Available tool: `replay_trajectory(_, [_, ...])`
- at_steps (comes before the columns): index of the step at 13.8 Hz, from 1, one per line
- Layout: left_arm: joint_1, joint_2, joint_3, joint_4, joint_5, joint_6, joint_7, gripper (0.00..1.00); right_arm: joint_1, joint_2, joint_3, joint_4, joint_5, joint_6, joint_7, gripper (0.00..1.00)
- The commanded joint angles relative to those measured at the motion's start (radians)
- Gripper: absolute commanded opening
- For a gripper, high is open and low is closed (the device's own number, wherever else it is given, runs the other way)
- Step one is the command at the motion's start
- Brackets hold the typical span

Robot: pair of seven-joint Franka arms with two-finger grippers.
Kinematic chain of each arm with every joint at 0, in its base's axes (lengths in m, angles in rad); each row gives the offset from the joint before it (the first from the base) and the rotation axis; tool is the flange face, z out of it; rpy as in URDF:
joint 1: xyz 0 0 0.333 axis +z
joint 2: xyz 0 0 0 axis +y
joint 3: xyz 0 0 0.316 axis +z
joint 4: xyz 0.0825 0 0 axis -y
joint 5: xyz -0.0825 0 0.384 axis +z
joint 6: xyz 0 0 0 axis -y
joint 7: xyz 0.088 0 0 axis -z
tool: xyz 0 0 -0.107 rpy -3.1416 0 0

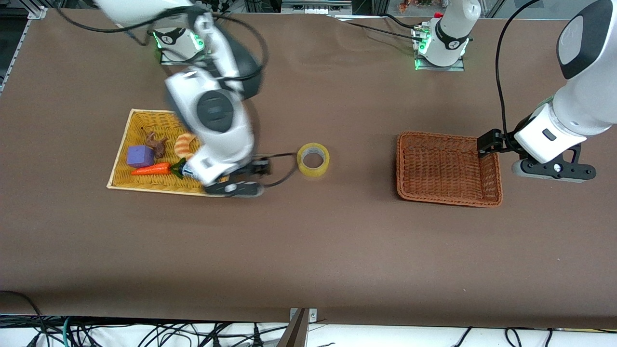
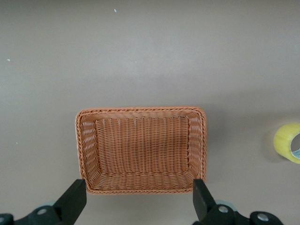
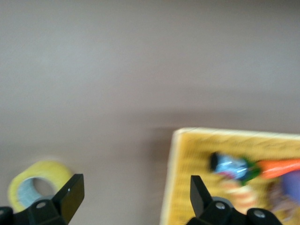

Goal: Transfer tape with both arms
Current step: 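Set the tape roll on the table between tray and basket, release, then retract the right gripper while the left gripper reaches the tape roll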

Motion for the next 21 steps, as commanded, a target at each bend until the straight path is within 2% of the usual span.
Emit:
replay_trajectory(1, [-0.004,0.011,-0.028,0.018,-0.008,-0.023,0.004,1.0,-0.135,-0.054,0.019,-0.012,0.034,-0.067,-0.173,1.0])
replay_trajectory(3, [-0.008,0.019,-0.051,0.012,-0.009,-0.023,-0.002,1.0,-0.228,-0.08,0.013,-0.012,0.04,-0.072,-0.276,1.0])
replay_trajectory(6, [-0.048,0.034,-0.061,0.02,-0.008,-0.02,-0.061,1.0,-0.334,-0.123,0.007,-0.009,0.13,-0.116,-0.292,1.0])
replay_trajectory(7, [-0.054,0.034,-0.061,0.02,-0.008,-0.02,-0.082,1.0,-0.341,-0.161,-0.016,-0.009,0.14,-0.133,-0.294,1.0])
replay_trajectory(8, [-0.054,0.034,-0.062,0.02,-0.009,-0.02,-0.096,1.0,-0.339,-0.202,-0.088,-0.013,0.155,-0.153,-0.3,1.0])
replay_trajectory(12, [-0.042,0.033,-0.059,0.026,-0.011,-0.02,-0.101,1.0,-0.338,-0.399,-0.228,-0.129,0.195,-0.136,-0.297,1.0])
replay_trajectory(14, [-0.048,0.034,-0.061,0.026,-0.008,-0.02,-0.104,1.0,-0.327,-0.451,-0.251,-0.2,0.235,-0.13,-0.297,1.0])
replay_trajectory(18, [-0.054,0.034,-0.062,0.026,-0.005,-0.019,-0.105,1.0,-0.278,-0.575,-0.276,-0.402,0.23,-0.05,-0.303,1.0])
replay_trajectory(21, [-0.059,0.038,-0.062,0.024,-0.005,-0.017,-0.104,1.0,-0.263,-0.591,-0.277,-0.417,0.221,-0.053,-0.387,1.0])
